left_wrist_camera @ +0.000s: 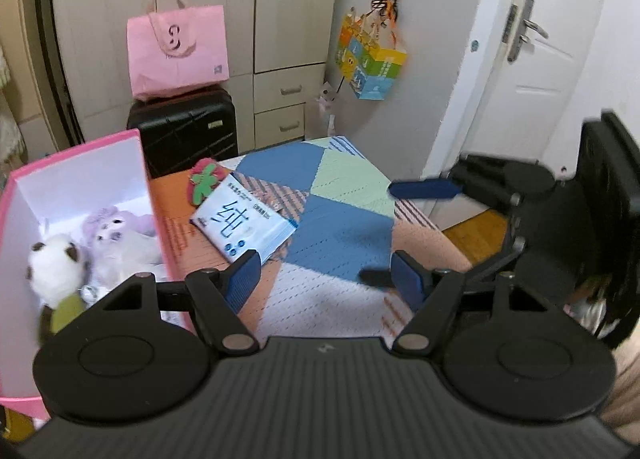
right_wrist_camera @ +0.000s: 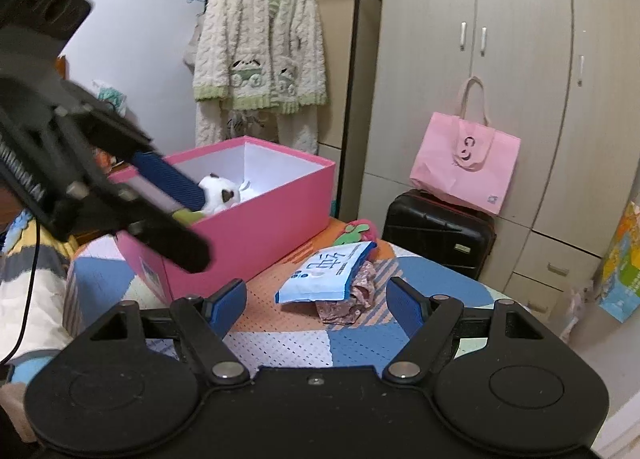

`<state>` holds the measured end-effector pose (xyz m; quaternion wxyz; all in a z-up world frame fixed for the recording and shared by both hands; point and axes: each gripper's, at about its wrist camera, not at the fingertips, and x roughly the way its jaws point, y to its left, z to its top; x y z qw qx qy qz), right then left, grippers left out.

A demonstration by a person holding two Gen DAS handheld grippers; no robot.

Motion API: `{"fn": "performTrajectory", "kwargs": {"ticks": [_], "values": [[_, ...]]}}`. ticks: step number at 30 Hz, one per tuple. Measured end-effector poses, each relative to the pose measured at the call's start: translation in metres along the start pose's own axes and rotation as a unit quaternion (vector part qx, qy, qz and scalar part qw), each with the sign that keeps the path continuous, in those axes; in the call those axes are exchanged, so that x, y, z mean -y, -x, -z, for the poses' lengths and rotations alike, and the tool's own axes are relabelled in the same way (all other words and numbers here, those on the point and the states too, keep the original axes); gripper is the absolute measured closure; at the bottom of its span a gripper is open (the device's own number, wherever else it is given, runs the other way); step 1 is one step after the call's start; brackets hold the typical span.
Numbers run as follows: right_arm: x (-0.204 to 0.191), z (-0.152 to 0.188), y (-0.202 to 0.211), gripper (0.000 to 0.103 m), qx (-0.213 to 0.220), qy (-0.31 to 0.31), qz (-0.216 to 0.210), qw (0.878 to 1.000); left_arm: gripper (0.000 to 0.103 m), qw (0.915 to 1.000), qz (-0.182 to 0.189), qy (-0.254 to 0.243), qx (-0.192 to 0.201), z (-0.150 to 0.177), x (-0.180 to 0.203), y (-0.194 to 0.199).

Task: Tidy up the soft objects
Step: 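Withdraw both grippers from the box toward the large white wipes pack, then grasp the white wipes pack with the left gripper while the right gripper grips its other end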

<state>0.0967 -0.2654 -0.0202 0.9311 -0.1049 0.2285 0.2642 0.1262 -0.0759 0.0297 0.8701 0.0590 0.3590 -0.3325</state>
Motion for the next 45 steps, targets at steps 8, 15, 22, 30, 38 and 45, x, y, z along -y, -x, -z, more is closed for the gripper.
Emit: {"fn": "performTrajectory", "kwargs": {"ticks": [8,15,22,30,38,45], "values": [[0.007,0.001,-0.041,0.022,0.013,0.013,-0.025,1.0,0.035,0.9947,-0.038,0.095,0.014,-0.016,-0.021,-0.056],[0.016,-0.004,-0.089,0.024,-0.009,0.015,-0.039,0.999,0.043,0.9896,-0.048,0.135,0.014,-0.025,-0.036,-0.093],[0.029,0.005,-0.11,0.035,-0.026,-0.015,-0.053,0.998,0.051,0.9846,-0.069,0.16,0.003,-0.023,-0.044,-0.126],[0.04,0.016,-0.114,0.045,-0.041,-0.057,-0.059,0.996,0.06,0.979,-0.067,0.193,-0.003,-0.009,-0.049,-0.146],[0.044,0.023,-0.118,0.059,-0.063,-0.096,-0.054,0.992,0.067,0.9739,-0.044,0.222,-0.007,0.003,-0.053,-0.151],[0.043,0.028,-0.112,0.071,-0.064,-0.122,-0.057,0.989,0.067,0.9757,-0.042,0.215,-0.007,0.009,-0.047,-0.147]]}}
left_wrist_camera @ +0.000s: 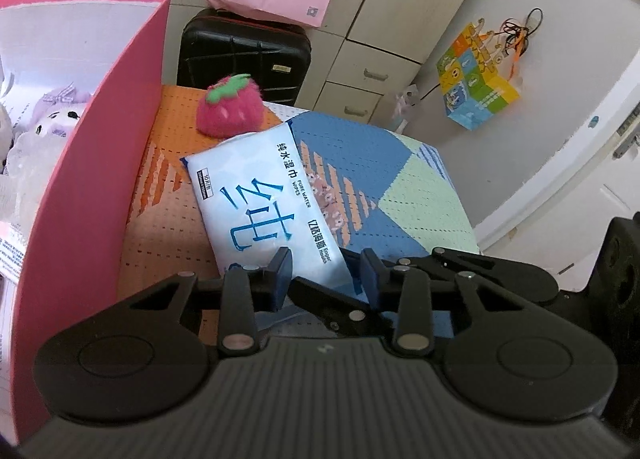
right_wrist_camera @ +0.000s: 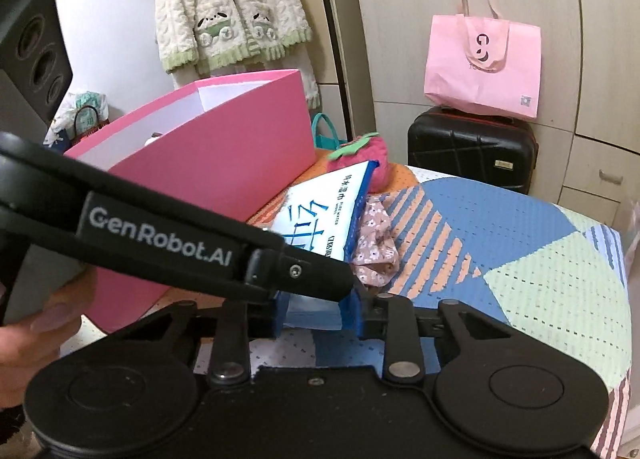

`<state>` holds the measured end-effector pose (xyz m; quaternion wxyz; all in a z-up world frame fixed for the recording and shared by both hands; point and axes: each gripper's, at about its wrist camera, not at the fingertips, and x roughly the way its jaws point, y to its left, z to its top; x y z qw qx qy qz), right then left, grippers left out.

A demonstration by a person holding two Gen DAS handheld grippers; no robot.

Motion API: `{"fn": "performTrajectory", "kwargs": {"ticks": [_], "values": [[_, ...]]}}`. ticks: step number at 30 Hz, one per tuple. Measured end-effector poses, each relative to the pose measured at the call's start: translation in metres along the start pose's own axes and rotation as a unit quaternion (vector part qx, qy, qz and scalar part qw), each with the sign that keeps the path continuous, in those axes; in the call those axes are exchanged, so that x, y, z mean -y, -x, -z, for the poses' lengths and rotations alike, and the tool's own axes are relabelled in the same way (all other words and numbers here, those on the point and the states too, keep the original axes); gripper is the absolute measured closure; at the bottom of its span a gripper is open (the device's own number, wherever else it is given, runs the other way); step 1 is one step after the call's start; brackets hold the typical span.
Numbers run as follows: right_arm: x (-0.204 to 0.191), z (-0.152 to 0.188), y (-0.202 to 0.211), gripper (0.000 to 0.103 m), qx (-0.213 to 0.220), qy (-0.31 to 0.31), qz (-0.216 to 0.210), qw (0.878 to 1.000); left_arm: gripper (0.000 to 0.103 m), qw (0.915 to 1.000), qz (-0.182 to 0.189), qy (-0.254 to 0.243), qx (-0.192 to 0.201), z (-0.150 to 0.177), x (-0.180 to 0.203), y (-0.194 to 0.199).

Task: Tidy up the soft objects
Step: 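Grasp the white wipes pack with the left gripper while the right gripper grips its other end, then lift the wipes pack with both grippers and carry it over the pink box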

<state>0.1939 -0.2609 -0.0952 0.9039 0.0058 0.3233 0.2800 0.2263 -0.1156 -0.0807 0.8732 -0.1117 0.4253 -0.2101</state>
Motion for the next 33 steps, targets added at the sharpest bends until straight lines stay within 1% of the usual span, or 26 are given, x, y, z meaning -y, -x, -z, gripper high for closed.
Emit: {"fn": "performTrajectory", "kwargs": {"ticks": [1,2,4,5,9,11,14,18,20,22,24,26,28,29,31,32,33], "values": [[-0.001,0.001,0.001,0.074,0.001,0.0,0.003,1.0,0.067,1.0,0.002,-0.002,0.0,0.001,0.001,0.002],[-0.002,0.002,0.003,0.084,0.0,0.001,0.011,1.0,0.067,1.0,0.003,-0.003,0.002,0.002,0.001,0.005],[0.0,0.003,0.006,0.087,0.002,-0.007,-0.002,1.0,0.066,0.9999,0.005,-0.005,0.009,0.004,0.0,0.01],[-0.001,0.005,0.009,0.087,0.002,-0.01,-0.006,1.0,0.065,0.9999,0.004,-0.007,0.011,0.006,0.0,0.012],[-0.004,0.01,0.016,0.088,0.0,-0.019,0.002,1.0,0.061,0.9996,-0.002,-0.014,0.022,0.011,0.001,0.018],[-0.004,0.013,0.022,0.089,0.002,-0.028,0.002,1.0,0.054,0.9995,0.0,-0.019,0.025,0.013,0.002,0.02],[-0.003,0.02,0.031,0.089,0.002,-0.038,0.0,0.999,0.048,0.9995,0.003,-0.026,0.02,0.015,0.003,0.019],[-0.002,0.028,0.039,0.089,-0.002,-0.044,0.006,0.999,0.041,0.9997,0.006,-0.021,0.009,0.02,0.001,0.013],[-0.001,0.031,0.04,0.088,-0.008,-0.043,0.012,0.999,0.036,0.9998,0.004,-0.019,0.003,0.022,0.0,0.009],[-0.002,0.032,0.039,0.087,-0.011,-0.038,0.017,0.999,0.033,0.9999,0.002,-0.016,-0.001,0.024,0.0,0.005],[-0.005,0.031,0.037,0.081,-0.012,-0.024,0.031,0.999,0.032,0.9999,0.005,-0.011,-0.005,0.026,-0.002,0.002],[-0.009,0.03,0.035,0.08,-0.012,-0.009,0.036,0.999,0.032,0.9997,0.018,-0.003,-0.015,0.028,-0.003,-0.002],[-0.013,0.028,0.032,0.07,-0.013,0.005,0.039,0.999,0.034,0.9996,0.023,0.002,-0.014,0.031,-0.004,-0.004],[-0.014,0.028,0.03,0.068,-0.014,0.01,0.04,0.999,0.036,0.9997,0.023,0.0,-0.011,0.033,-0.003,-0.004],[-0.017,0.027,0.024,0.06,-0.018,0.015,0.042,0.999,0.039,0.9997,0.019,-0.013,-0.003,0.038,0.0,-0.002],[-0.017,0.026,0.022,0.058,-0.019,0.017,0.041,0.999,0.04,0.9996,0.013,-0.024,0.0,0.04,0.002,-0.001],[-0.019,0.027,0.019,0.053,-0.02,0.018,0.04,0.999,0.04,0.9994,0.008,-0.032,0.003,0.041,0.004,-0.001]]}}
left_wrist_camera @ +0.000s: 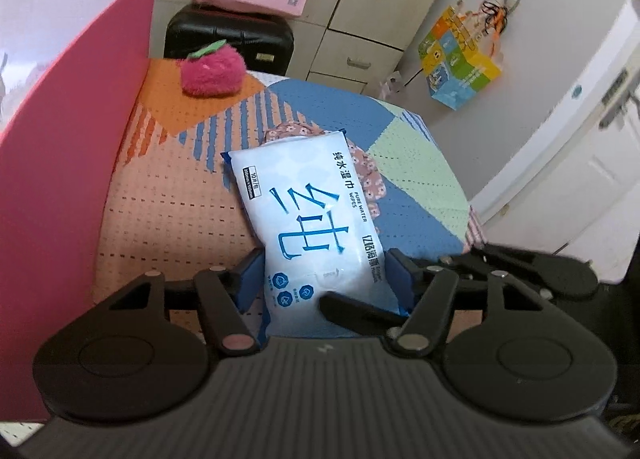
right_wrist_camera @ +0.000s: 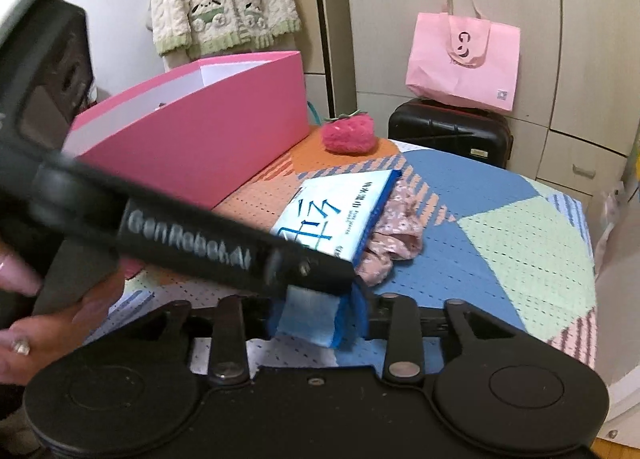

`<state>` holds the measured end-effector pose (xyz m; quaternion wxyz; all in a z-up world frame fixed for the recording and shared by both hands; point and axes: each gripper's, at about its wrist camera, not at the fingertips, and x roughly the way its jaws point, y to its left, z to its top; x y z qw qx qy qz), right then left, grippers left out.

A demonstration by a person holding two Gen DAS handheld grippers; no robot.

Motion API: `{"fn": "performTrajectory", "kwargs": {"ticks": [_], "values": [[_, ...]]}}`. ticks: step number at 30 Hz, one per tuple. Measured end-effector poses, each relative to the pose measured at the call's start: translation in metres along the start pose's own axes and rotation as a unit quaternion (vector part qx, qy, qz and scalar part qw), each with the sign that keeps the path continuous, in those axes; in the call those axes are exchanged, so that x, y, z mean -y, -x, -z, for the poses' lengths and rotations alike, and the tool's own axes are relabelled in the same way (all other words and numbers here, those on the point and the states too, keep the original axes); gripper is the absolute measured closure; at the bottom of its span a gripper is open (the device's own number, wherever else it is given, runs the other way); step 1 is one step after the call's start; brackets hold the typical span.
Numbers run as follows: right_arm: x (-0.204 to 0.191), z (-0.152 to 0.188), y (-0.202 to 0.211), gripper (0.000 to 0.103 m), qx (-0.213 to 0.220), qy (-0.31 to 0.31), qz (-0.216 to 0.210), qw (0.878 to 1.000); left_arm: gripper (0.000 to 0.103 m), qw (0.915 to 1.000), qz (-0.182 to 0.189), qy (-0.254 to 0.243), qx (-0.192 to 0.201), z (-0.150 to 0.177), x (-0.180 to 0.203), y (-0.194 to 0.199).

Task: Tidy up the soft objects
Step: 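Lift the wipes pack with both grippers and carry it over the pink box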

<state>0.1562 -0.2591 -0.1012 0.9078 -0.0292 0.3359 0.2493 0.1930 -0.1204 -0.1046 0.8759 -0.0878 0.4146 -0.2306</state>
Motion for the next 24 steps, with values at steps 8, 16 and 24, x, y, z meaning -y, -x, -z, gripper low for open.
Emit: {"fn": "performTrajectory", "kwargs": {"ticks": [8,16,24], "values": [[-0.024,0.005,0.007,0.037,0.006,0.007,0.027,1.0,0.041,0.9998,0.015,-0.014,0.002,0.008,0.005,0.012],[-0.047,0.013,0.028,0.032,0.02,0.004,0.046,0.999,0.042,0.9988,0.034,-0.034,-0.007,0.021,0.011,0.04],[-0.071,0.021,0.051,0.033,0.03,0.004,0.048,0.998,0.042,0.9978,0.048,-0.046,-0.006,0.036,0.012,0.07]]}}
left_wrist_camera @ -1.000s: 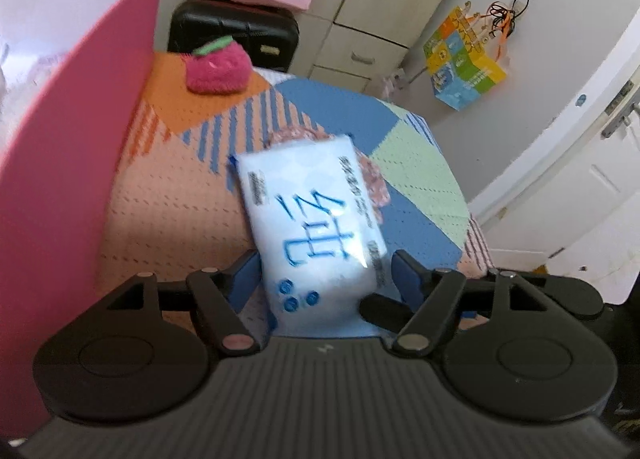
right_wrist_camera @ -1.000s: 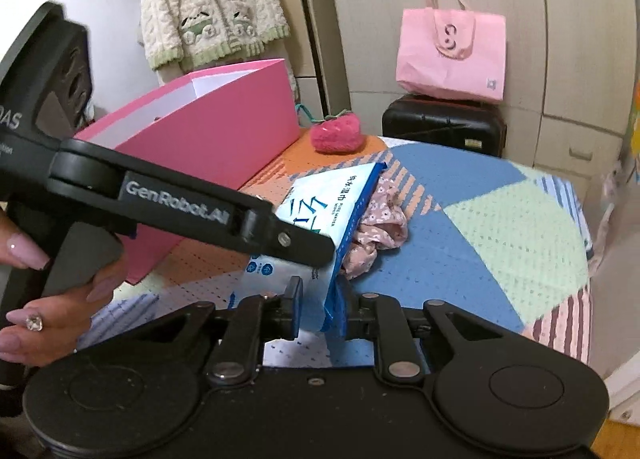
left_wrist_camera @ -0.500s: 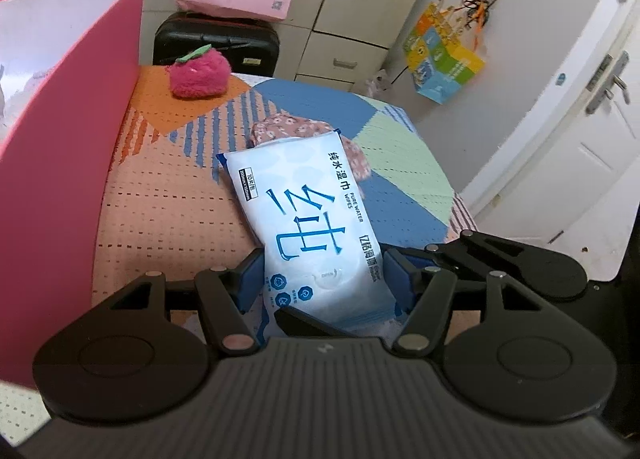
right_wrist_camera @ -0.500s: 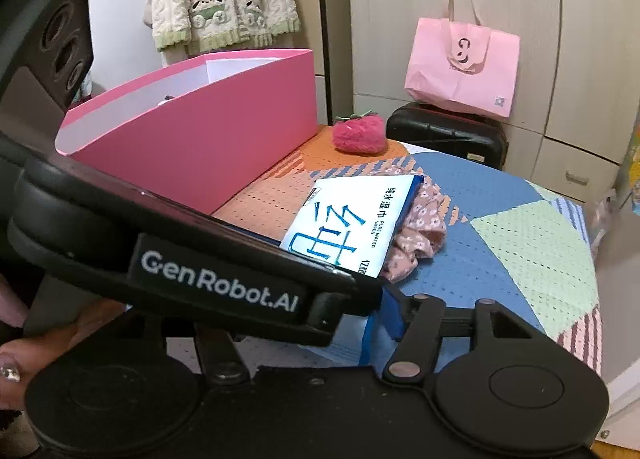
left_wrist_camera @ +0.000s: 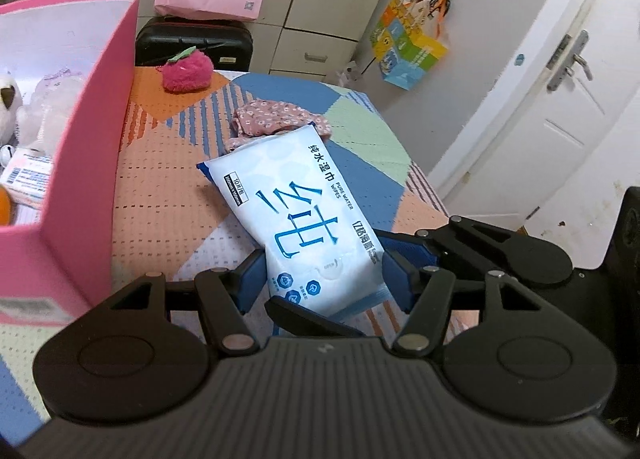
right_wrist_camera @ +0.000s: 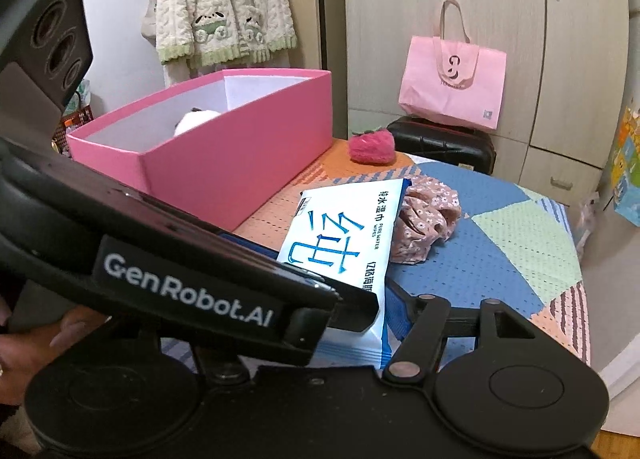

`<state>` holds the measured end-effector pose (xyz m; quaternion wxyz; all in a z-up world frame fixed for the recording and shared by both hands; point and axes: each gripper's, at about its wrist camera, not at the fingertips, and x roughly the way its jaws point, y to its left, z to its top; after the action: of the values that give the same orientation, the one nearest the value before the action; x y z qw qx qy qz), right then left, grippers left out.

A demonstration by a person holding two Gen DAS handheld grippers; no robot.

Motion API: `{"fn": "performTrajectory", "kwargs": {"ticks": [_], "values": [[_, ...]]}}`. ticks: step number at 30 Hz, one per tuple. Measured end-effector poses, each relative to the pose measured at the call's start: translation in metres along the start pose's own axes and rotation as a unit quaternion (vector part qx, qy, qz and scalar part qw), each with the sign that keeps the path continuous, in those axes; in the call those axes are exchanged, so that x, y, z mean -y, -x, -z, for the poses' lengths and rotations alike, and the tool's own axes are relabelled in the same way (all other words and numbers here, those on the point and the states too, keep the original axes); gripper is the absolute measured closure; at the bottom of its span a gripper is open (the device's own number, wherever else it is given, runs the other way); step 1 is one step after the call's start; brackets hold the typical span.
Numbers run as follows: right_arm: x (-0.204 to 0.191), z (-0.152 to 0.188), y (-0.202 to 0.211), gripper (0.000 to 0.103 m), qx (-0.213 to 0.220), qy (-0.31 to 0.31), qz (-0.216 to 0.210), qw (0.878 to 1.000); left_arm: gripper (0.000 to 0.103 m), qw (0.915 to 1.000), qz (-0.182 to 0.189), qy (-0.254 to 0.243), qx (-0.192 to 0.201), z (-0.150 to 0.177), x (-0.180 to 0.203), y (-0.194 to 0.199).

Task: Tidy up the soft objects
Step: 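Lift the wipes pack with both grippers and carry it over the pink box, then lower the wipes pack into the pink box and open both grippers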

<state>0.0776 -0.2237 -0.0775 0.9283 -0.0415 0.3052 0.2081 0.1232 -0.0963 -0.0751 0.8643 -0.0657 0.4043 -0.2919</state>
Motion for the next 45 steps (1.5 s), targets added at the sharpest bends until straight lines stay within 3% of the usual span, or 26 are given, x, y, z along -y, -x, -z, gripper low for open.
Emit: {"fn": "performTrajectory", "kwargs": {"ticks": [15,23,33,45], "values": [[-0.05,-0.019,0.055,0.033,0.015,-0.005,-0.012,1.0,0.042,0.9986,0.041,-0.033,-0.001,0.007,0.001,0.081],[-0.077,-0.056,0.061,0.032,0.059,0.032,-0.034,0.997,0.042,0.9975,0.035,-0.045,0.041,-0.009,-0.014,0.137],[-0.083,-0.111,0.018,0.032,0.09,0.029,-0.066,0.993,0.042,0.9935,0.03,0.002,0.11,-0.046,-0.067,0.157],[-0.086,-0.144,-0.06,0.032,0.048,-0.008,-0.101,0.994,0.042,0.9921,0.012,0.062,0.108,-0.078,-0.139,0.132]]}}
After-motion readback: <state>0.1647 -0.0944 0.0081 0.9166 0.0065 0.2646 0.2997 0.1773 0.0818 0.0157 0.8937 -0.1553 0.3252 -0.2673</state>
